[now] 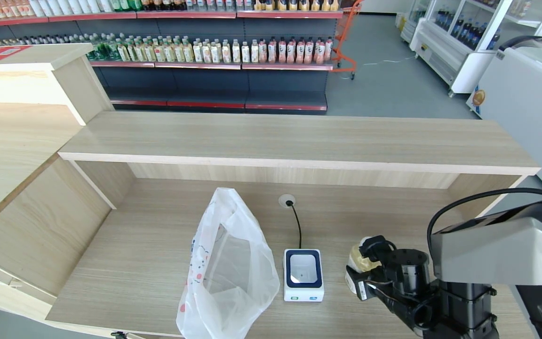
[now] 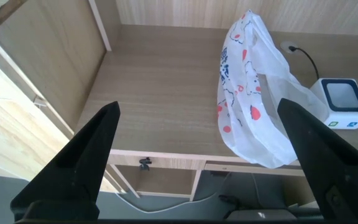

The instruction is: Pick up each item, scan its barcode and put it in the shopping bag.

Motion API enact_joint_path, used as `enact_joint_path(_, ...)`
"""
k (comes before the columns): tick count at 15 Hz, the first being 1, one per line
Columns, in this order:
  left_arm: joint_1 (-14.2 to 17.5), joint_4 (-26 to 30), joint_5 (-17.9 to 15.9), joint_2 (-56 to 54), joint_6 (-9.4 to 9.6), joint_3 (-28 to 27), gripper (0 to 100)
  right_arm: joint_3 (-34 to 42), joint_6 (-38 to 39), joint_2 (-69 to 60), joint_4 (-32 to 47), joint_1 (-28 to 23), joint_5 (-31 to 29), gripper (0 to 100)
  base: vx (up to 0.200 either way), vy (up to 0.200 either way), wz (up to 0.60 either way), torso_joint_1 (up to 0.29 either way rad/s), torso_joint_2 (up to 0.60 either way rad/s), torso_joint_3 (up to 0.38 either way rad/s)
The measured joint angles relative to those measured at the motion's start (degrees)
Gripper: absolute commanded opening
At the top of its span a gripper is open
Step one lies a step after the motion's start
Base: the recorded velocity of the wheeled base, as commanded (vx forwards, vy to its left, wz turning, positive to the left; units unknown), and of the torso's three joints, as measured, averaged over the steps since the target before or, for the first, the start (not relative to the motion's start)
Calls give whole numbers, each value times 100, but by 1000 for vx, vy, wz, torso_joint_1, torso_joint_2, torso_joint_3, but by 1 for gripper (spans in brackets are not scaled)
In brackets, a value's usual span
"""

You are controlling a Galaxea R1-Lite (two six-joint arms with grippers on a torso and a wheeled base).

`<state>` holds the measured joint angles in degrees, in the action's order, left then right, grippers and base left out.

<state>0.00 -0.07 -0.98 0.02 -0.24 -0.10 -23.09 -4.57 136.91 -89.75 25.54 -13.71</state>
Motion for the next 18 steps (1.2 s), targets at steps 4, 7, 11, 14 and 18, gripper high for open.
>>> enact_joint_path(4, 0, 0, 2, 0, 0, 0, 100, -2, 56, -413, 49, -138, 408, 0, 0, 0, 0, 0, 0, 0)
enact_joint_path(7, 0, 0, 0, 0, 0, 0, 100, -23, 290, -1379, 1086, -377, 1418, 0, 0, 0, 0, 0, 0, 0)
enact_joint_path(11, 0, 0, 0, 0, 2, 0, 100, -329, 492, -3287, 3528, -738, 3268, 0, 0, 0, 0, 0, 0, 0)
enact_joint_path(14, 0, 0, 0, 0, 0, 0, 100, -439, 719, -4581, 4915, -798, 3752, 0, 0, 0, 0, 0, 0, 0)
enact_joint_path(18, 0, 0, 0, 0, 0, 0, 100, -472, 1677, -5778, 5697, -460, 4937, 0, 0, 0, 0, 0, 0, 0)
